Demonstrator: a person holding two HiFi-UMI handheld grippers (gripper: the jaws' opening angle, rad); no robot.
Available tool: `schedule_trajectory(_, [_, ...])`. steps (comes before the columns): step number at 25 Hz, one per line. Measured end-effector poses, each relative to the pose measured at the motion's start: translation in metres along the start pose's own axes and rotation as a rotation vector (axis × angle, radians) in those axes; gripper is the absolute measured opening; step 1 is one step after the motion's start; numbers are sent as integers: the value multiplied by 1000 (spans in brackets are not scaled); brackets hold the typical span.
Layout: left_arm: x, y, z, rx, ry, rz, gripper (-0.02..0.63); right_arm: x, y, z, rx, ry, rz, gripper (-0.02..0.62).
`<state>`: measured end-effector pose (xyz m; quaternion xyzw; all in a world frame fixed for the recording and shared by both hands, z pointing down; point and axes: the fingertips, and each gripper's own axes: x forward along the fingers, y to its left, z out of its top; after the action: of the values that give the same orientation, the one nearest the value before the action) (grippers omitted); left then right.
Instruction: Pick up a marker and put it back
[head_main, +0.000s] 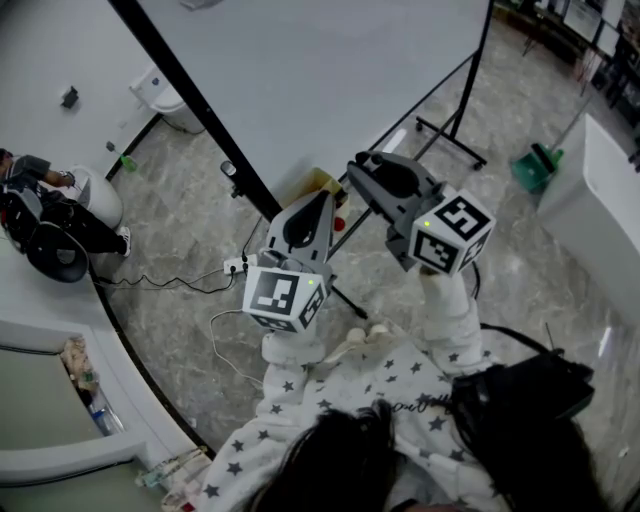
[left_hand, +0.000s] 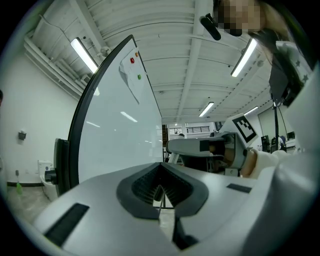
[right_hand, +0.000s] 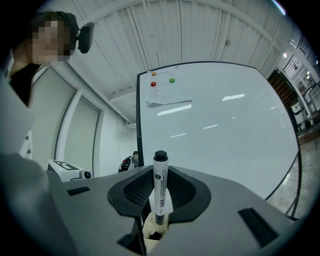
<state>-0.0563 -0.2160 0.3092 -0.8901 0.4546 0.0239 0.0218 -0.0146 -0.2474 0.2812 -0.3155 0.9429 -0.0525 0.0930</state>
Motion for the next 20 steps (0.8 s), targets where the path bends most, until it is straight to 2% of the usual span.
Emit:
schedule_trajectory(3, [0,2,-2,-3,-1,4,2,2,0,0,7,-2,3,83])
schedule_trajectory(6, [-2,8,-12,-39,-2,13,2,6,-1,0,10,-2,6,83])
schedule_trajectory(11, [11,25,-8,31,-19,23,2,18,-15,-12,13,-2,-18,83])
schedule_trajectory(20, [16,47,-54,-55,-11,46,2,42,-41,-68,61,55,-18,83])
